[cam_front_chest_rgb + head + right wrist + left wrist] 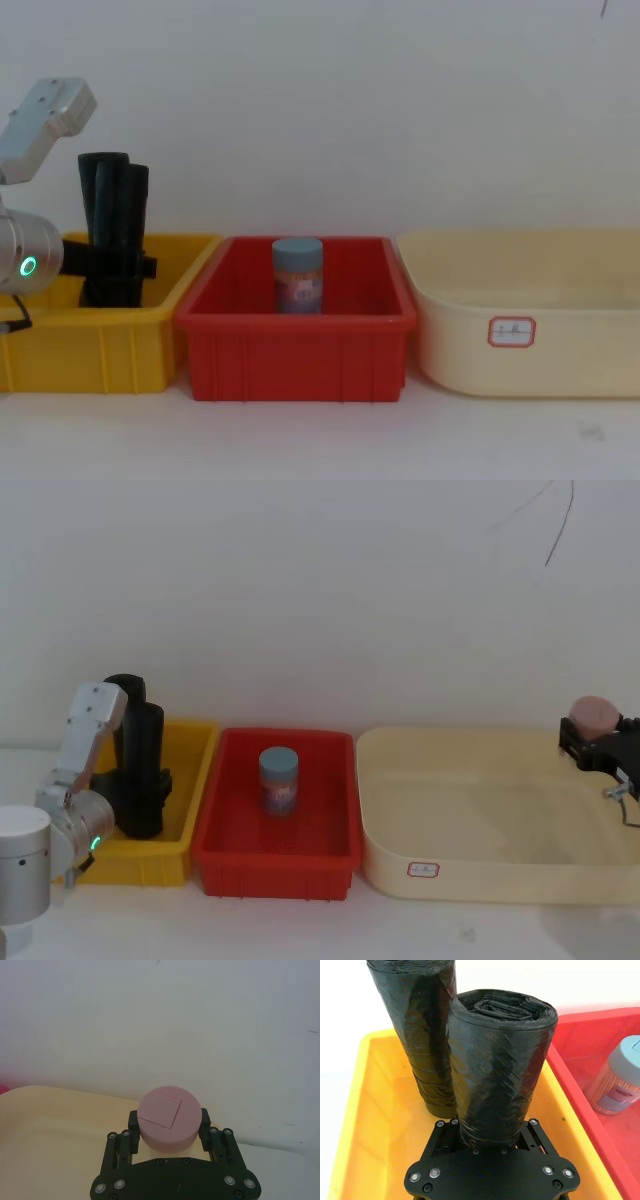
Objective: Pick up the garbage bag with the one hand and transfer it to the other hand.
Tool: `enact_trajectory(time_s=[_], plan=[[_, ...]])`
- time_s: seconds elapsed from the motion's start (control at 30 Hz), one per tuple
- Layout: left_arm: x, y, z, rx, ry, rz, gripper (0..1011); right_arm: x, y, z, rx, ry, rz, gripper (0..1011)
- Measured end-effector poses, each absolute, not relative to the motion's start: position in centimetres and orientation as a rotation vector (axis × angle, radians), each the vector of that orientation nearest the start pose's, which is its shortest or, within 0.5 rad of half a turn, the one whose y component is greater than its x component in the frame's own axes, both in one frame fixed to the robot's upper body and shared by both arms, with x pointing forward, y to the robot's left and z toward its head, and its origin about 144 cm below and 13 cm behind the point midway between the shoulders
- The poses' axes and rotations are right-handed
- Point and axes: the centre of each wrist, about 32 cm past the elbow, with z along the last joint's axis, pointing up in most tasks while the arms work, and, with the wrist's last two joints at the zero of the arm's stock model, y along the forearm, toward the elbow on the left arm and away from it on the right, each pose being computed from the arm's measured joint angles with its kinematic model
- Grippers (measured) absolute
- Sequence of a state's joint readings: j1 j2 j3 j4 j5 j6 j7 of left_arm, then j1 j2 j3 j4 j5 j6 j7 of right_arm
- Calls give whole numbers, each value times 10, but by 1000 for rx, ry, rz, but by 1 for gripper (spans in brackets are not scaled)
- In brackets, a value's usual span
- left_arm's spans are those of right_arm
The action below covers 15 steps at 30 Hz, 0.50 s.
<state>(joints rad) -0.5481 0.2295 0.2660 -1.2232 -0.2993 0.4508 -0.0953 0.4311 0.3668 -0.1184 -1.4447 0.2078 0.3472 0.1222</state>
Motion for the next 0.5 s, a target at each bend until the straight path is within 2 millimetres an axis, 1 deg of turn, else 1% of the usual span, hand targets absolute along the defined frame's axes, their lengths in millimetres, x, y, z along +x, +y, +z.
enact_trajectory(time_s=[0.17, 0.2, 0.3, 0.33, 0.37, 0.47, 0.5], plan=[[599, 242, 1237, 267, 201, 1309, 421, 567, -313, 1273, -213, -65, -1419, 675], [599, 242, 1237, 267, 200, 1309, 421, 568, -312, 1273, -217, -63, -1416, 721], [599, 242, 1237, 267, 201, 1309, 421, 570, -312, 1273, -224, -58, -1409, 792], [599, 242, 1237, 267, 201, 1309, 421, 571, -312, 1273, -225, -58, -1407, 844], [599, 242, 1237, 267, 201, 1309, 421, 572, -312, 1273, -228, -57, -1405, 844], [599, 242, 1237, 267, 201, 1309, 421, 573, -311, 1274, -232, -54, -1401, 917], [599, 242, 1237, 267, 201, 1309, 421, 573, -311, 1274, -234, -53, -1400, 955]])
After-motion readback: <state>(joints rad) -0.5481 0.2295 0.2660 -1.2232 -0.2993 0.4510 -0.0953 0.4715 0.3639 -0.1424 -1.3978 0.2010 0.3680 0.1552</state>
